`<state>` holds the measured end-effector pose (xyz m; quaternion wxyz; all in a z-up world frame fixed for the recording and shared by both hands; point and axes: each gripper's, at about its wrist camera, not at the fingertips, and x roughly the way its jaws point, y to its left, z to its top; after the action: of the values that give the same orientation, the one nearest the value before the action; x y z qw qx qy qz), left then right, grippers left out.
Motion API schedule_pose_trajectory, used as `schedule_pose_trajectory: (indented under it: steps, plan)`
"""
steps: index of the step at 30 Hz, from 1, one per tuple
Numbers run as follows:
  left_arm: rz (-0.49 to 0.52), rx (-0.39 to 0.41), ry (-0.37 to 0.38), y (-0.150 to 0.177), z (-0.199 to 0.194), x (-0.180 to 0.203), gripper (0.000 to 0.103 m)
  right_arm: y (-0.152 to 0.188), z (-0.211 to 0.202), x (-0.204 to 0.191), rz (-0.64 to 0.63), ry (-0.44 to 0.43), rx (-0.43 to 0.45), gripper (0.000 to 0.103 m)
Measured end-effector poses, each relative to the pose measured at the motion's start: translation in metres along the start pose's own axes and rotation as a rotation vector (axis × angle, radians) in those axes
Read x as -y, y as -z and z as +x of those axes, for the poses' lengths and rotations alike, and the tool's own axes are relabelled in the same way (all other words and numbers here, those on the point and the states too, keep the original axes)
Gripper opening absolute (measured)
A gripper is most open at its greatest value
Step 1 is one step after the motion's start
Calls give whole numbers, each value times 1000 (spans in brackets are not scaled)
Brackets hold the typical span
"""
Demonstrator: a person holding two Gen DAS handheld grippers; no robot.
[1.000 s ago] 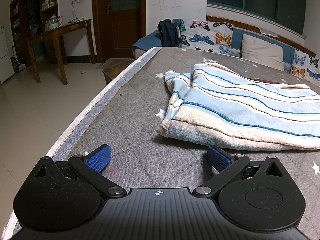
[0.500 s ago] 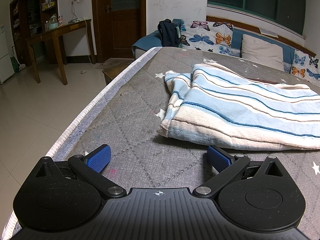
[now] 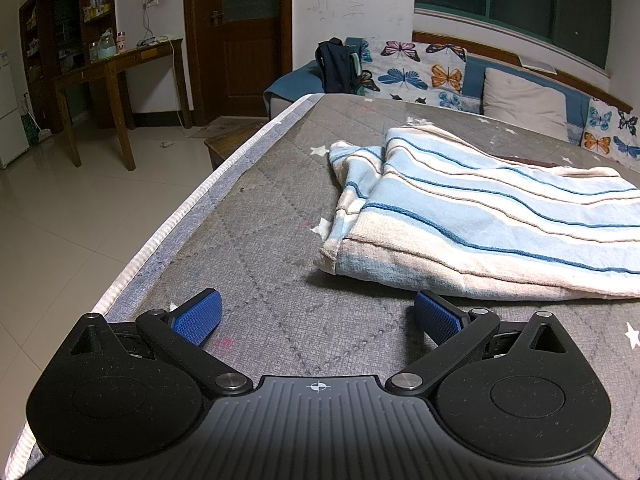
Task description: Fold clothes
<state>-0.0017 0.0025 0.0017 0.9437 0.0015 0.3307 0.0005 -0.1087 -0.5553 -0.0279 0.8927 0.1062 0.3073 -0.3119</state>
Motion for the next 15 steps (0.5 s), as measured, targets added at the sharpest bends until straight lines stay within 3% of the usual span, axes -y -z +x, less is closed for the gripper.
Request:
schedule_pose_trajectory:
  steps: [15]
  plan:
    - [-6, -5, -12, -1, -2, -1, 103, -2, -4, 0, -27, -19, -36, 103]
